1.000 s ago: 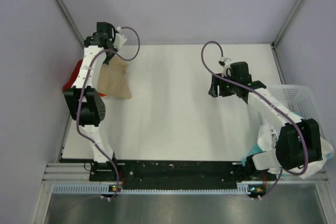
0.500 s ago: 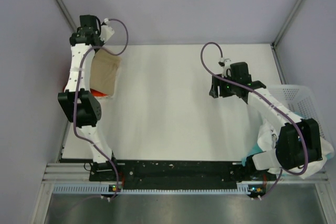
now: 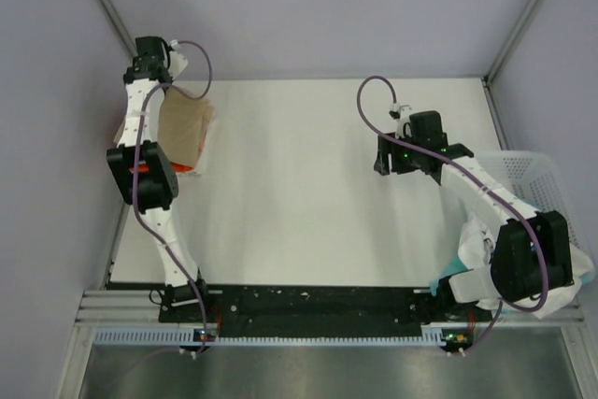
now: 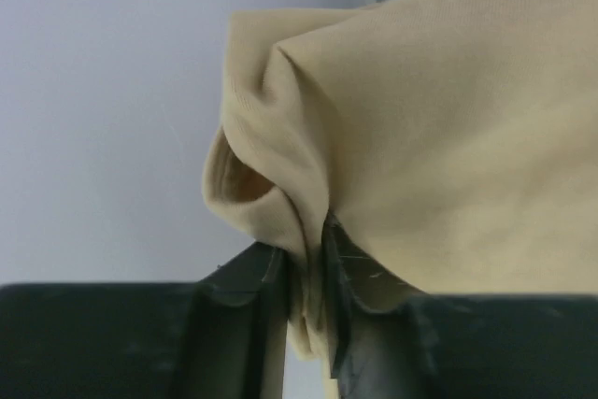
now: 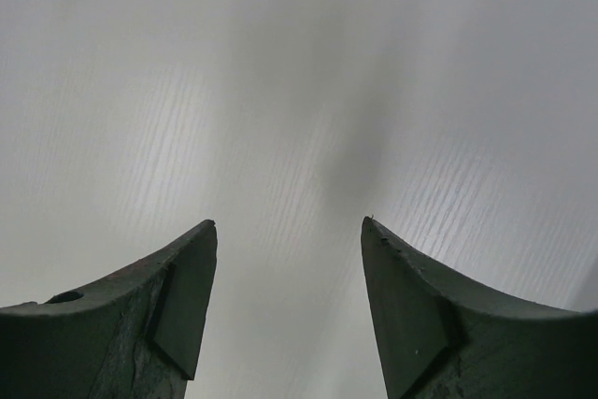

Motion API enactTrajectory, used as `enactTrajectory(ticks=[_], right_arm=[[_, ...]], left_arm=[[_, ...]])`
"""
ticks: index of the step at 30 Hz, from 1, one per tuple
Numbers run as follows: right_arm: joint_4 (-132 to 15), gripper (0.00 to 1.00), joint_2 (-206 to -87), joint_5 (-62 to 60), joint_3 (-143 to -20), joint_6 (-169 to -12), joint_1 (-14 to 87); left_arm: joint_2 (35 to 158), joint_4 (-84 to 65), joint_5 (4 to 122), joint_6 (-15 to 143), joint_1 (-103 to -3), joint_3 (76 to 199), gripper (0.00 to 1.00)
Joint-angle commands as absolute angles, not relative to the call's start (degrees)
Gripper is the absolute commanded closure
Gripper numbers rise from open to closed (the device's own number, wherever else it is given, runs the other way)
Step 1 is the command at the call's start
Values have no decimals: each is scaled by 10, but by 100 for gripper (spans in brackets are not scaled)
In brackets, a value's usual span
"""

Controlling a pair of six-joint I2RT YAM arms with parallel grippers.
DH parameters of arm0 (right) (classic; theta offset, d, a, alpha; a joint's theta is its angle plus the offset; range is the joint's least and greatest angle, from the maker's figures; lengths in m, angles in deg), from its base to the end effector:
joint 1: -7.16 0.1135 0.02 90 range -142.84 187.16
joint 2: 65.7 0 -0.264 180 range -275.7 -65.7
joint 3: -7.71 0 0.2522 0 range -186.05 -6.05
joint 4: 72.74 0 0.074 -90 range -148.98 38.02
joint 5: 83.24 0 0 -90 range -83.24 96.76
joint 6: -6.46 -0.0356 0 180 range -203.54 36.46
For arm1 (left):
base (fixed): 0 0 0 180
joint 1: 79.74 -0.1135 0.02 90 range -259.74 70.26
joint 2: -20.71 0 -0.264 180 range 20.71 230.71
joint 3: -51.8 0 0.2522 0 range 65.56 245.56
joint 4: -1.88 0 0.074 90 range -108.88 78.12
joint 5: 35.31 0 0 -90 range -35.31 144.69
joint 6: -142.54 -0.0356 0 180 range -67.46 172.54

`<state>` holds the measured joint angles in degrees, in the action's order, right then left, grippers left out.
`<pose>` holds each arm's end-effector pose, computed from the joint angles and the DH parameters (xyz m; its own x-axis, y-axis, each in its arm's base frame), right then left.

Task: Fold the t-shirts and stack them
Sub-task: Put the neatly folded tshirt into the corner of the board with the left arm, then smooth out wrinkles on the folded tshirt

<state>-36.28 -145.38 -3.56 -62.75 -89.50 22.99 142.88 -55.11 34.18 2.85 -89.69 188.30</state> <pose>0.2848 0.0874 0.2548 -0.7250 -0.0994 -0.6816 -0.3152 0.9277 0.2000 0.4744 0.0959 0.3266 -0.7487 0.5938 -0.2947 0.2401 0.6573 0.7144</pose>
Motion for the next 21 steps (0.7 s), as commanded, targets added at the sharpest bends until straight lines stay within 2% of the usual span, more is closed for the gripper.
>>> enactTrajectory(ticks=[1, 3, 5, 6, 10, 11, 18, 21], right_arm=[[-363, 37, -1454, -36, -645, -886, 228], [-361, 37, -1452, -40, -645, -886, 228], [-360, 37, -1447, -40, -642, -886, 227], [-359, 37, -1444, -40, -641, -886, 227], [-359, 37, -1435, -43, -637, -886, 228], [-359, 37, -1434, -45, -638, -886, 228], [-358, 37, -1431, -50, -636, -888, 228], [-358, 37, -1426, -51, -633, -888, 227]], left_arm=[[1485, -436, 223, 24, -915, 1919, 60], [1517, -418, 173, 23, -927, 1961, 45], [1531, -427, 153, 36, -935, 1993, 18], [1522, -430, 153, 42, -935, 1989, 12], [1452, -410, 187, 67, -930, 1883, 9], [1432, -419, 203, 77, -927, 1863, 1], [1308, -544, 423, 180, -897, 1752, 1], [1298, -593, 438, 211, -912, 1750, 9]])
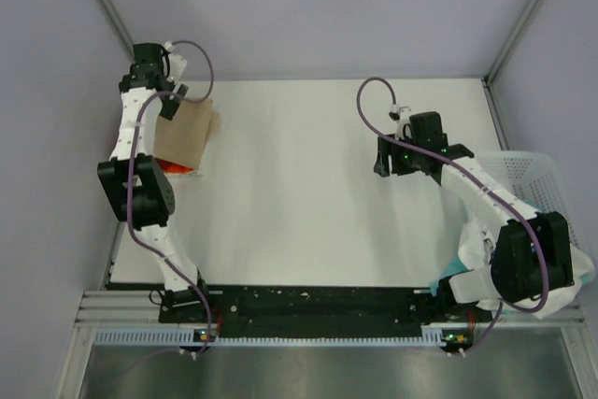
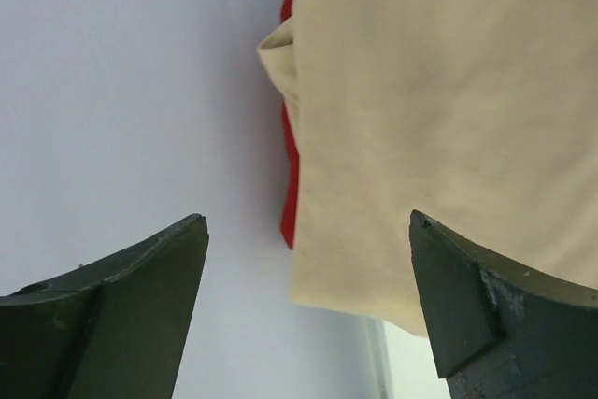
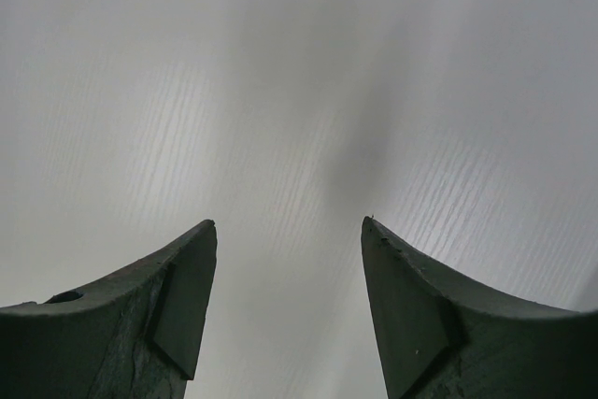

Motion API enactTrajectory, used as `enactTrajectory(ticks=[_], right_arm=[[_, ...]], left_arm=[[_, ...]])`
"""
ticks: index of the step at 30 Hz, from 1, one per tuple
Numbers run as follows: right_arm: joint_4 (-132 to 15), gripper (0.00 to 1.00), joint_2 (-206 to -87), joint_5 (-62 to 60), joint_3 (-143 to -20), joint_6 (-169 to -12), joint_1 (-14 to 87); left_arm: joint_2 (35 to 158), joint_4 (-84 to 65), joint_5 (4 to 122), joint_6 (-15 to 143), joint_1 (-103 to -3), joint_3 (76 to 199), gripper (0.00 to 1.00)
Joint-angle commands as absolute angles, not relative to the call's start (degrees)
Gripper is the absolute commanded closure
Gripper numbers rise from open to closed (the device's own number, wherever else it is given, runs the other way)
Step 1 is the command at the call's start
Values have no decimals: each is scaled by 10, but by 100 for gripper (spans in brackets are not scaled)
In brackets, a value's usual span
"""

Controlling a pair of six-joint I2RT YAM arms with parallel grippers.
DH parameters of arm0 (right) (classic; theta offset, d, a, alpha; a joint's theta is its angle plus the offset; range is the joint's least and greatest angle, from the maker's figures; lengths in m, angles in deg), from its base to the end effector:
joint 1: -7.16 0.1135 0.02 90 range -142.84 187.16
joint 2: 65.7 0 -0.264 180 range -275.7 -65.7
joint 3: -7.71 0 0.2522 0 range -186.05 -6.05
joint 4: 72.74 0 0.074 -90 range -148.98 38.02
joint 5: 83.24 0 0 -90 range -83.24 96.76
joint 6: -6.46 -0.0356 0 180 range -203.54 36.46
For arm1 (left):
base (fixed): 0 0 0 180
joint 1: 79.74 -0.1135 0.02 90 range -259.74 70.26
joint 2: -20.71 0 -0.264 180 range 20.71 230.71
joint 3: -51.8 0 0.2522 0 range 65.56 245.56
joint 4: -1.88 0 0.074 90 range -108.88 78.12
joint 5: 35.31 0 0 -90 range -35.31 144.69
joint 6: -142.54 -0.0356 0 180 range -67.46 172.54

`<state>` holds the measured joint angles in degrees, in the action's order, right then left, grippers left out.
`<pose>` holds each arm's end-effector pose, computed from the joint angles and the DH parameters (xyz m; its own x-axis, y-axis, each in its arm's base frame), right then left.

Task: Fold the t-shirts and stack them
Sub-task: Smooth out wrinkles on the folded tshirt

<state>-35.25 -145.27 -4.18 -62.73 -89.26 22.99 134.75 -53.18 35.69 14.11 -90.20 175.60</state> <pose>0.2830 0.0873 0.2539 -0.7350 -0.1067 -0.6697 -0.3216 0.9243 0.2057 0.4422 0.0934 0.3208 -0.7942 0.4510 -0.4072 0.1236 0.7760 0.6185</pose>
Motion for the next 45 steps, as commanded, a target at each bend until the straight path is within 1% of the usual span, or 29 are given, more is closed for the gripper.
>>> enactTrajectory(ticks=[1, 4, 5, 6, 7, 8, 9, 11, 14, 18, 21, 25, 27, 28, 30, 32, 33, 34, 35, 41, 45], right_arm=[[-358, 37, -1424, -50, -630, -887, 227], [-359, 37, -1430, -55, -631, -886, 228], [-359, 37, -1436, -57, -633, -888, 228], [-358, 37, -1440, -61, -636, -889, 227], [-359, 37, -1444, -62, -640, -889, 228], [-358, 37, -1445, -62, -640, -888, 227], [-357, 37, -1444, -62, -641, -889, 228], [-356, 37, -1438, -55, -638, -889, 228], [-357, 37, -1433, -48, -634, -886, 228], [-355, 37, -1438, -52, -640, -886, 228], [-352, 37, -1435, -52, -644, -886, 228], [-346, 37, -1415, -45, -634, -885, 228], [-346, 37, -1406, -37, -627, -883, 227], [-348, 37, -1403, -33, -626, -884, 228], [-347, 37, -1405, -35, -631, -886, 227], [-347, 37, -1407, -38, -635, -893, 228], [-347, 37, -1406, -35, -635, -897, 228], [-348, 36, -1404, -30, -635, -902, 227], [-350, 36, -1398, -25, -632, -903, 227], [-375, 36, -1351, 10, -580, -918, 227], [-414, 36, -1314, 27, -526, -941, 228]], left_arm=[[1294, -601, 440, 216, -920, 1745, 14], [1284, -596, 441, 222, -941, 1715, 31], [1285, -591, 442, 220, -945, 1703, 39], [1288, -586, 442, 220, -950, 1694, 52], [1293, -582, 442, 222, -954, 1684, 61], [1302, -580, 441, 227, -962, 1678, 67], [1308, -585, 440, 235, -970, 1673, 70], [1319, -582, 449, 250, -991, 1653, 72], [1322, -544, 456, 263, -1025, 1601, 72], [1332, -500, 428, 253, -1041, 1559, 72], [1344, -479, 412, 252, -1050, 1561, 71], [1346, -500, 413, 256, -1056, 1584, 69], [1321, -504, 418, 256, -1057, 1576, 63], [1302, -506, 422, 255, -1056, 1567, 59], [1255, -513, 444, 249, -1056, 1543, 46], [1191, -514, 490, 237, -1054, 1500, 35], [1152, -516, 512, 230, -1052, 1471, 24], [1112, -515, 536, 225, -1048, 1436, 10], [1078, -517, 564, 220, -1044, 1406, 1], [859, -528, 752, 212, -1028, 1233, 1], [771, -524, 839, 177, -1014, 1125, 1]])
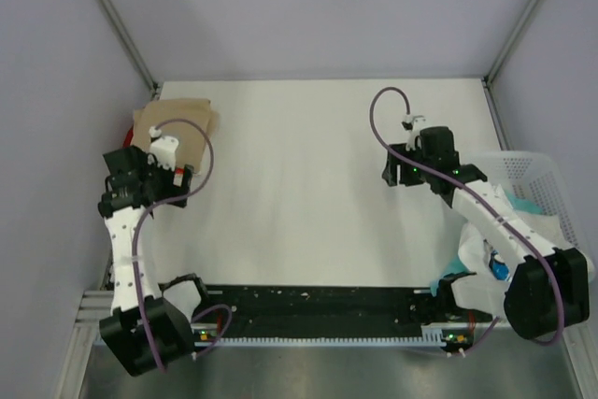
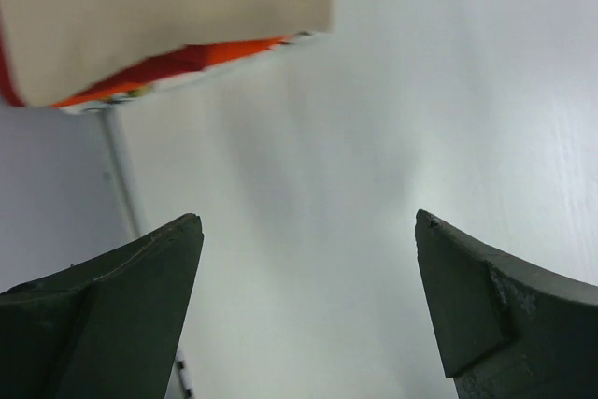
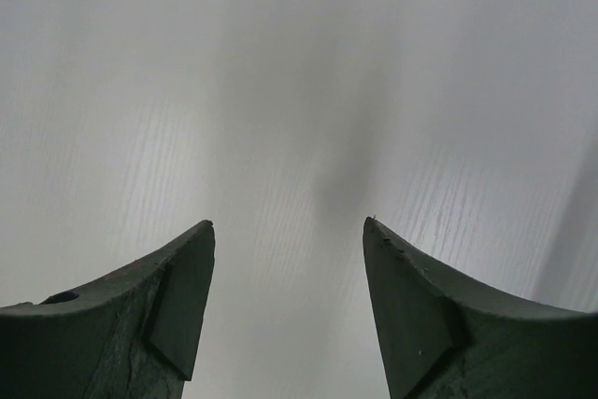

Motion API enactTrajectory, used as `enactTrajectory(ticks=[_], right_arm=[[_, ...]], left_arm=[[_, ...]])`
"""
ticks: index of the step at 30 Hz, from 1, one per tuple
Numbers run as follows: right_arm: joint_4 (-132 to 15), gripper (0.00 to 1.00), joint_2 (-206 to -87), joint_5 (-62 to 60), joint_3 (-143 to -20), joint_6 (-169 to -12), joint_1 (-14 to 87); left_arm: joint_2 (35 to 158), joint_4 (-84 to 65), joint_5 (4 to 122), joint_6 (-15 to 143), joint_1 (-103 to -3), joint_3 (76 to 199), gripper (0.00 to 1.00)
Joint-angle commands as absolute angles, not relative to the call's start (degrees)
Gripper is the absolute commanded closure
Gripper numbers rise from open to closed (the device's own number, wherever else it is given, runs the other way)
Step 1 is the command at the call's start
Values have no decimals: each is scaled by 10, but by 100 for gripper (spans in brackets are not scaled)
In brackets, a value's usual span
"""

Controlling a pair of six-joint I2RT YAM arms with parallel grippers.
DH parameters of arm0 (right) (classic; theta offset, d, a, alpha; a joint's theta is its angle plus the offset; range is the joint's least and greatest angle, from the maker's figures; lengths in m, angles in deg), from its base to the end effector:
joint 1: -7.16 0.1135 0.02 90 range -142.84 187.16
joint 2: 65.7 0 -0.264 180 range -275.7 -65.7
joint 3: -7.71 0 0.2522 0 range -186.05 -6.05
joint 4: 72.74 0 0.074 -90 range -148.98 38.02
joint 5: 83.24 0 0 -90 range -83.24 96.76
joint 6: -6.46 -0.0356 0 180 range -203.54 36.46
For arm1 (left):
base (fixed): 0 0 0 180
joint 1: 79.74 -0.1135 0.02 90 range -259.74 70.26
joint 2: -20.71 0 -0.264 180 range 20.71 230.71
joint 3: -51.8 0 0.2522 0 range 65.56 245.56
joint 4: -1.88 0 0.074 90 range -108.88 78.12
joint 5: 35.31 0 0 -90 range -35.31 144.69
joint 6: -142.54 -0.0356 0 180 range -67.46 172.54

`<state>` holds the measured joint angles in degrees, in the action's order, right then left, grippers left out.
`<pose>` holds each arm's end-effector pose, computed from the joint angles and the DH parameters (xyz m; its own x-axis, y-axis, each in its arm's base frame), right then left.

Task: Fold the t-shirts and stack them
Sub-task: Smooth out wrinkles on the folded tshirt

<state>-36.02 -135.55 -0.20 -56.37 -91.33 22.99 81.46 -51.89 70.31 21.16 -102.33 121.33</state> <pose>0.2495 0.0752 0.2621 -0.6922 -0.0564 -0.7195 -0.2654 0.9470 0.1810 0.2039 0.0744 0.3058 -0.6584 0.2692 -0.7029 0.1742 0.9630 0.2057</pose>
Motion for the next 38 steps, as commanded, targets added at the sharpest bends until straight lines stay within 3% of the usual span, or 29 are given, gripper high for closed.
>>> enactTrajectory(ticks=[1, 6, 13, 38], right_arm=[[-420, 36, -1304, 34, -513, -947, 228], [-452, 35, -1250, 65, -440, -964, 228], [-532, 34, -1191, 125, -358, -996, 227], [-577, 33, -1113, 189, -291, -1017, 228]], left_arm=[[755, -524, 848, 170, -1014, 1107, 1], [726, -504, 845, 151, -1014, 1020, 1], [721, -488, 820, 163, -1014, 1000, 1], [685, -483, 799, 163, -1014, 989, 1]])
